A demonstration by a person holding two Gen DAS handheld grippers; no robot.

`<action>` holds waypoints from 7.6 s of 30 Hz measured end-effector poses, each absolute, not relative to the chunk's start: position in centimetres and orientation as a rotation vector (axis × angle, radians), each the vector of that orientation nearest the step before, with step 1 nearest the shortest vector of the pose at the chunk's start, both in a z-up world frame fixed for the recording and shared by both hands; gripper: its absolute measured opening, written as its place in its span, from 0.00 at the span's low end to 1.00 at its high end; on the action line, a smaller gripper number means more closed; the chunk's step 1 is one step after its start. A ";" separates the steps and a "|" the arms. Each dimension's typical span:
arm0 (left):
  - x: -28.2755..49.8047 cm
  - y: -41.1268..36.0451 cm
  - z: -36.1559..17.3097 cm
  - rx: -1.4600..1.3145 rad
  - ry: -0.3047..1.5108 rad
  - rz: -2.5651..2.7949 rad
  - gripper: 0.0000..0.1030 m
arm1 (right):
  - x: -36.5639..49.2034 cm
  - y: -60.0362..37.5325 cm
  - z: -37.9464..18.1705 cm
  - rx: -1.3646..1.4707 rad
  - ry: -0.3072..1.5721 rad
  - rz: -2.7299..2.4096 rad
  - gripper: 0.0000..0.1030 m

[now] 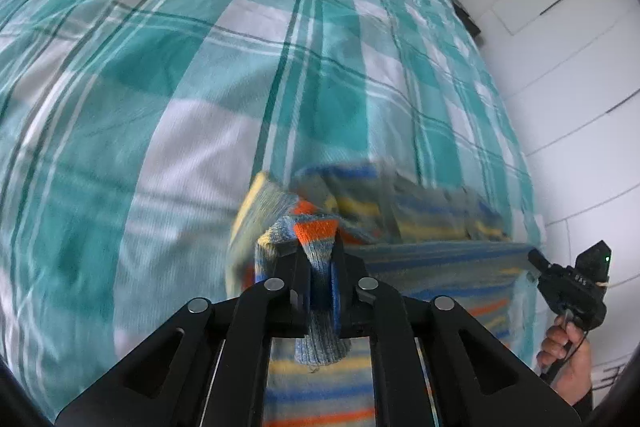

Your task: Fold small clothes

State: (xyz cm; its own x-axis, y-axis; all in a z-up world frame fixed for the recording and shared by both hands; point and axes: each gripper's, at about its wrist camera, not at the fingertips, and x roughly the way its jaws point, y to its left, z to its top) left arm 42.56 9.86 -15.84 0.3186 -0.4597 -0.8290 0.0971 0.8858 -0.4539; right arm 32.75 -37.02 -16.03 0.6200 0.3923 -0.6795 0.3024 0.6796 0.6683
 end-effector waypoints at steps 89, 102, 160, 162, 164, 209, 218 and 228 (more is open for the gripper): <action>15.5 3.4 -17.0 0.214 0.996 -0.218 0.94 | 10.8 -22.7 -21.7 0.056 0.979 -0.128 1.00; 14.0 -7.1 -15.6 0.355 0.913 -0.521 0.93 | 9.8 -29.0 -16.0 0.287 0.828 -0.118 0.95; 26.1 9.9 -17.4 -0.066 0.970 -0.255 0.73 | 29.8 -12.3 -12.2 0.049 0.895 0.480 0.36; 26.8 9.6 -19.6 0.002 1.063 -0.218 0.73 | 28.5 -10.3 -14.5 0.053 0.921 0.556 0.35; 26.3 10.7 -19.7 -0.008 1.090 -0.245 0.73 | 27.7 -8.6 -19.3 -0.009 1.037 0.531 0.34; 21.5 10.9 -16.5 0.058 1.013 -0.157 0.89 | 18.4 -12.0 -18.0 0.077 0.991 0.137 0.74; 18.4 11.2 -16.5 0.054 0.997 -0.155 0.93 | 15.6 -13.4 -18.4 0.089 0.979 0.033 0.84; 15.1 11.3 -22.7 0.099 1.011 -0.187 0.99 | 12.0 -12.9 -23.2 -0.057 0.963 -0.031 1.00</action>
State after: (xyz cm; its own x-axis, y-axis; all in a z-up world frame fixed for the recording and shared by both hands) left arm 15.07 11.26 -22.72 0.5164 -0.1100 -0.8492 0.2015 0.9795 -0.0043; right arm 12.04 -12.88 -23.16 0.5708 -0.0518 -0.8194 0.0014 0.9981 -0.0621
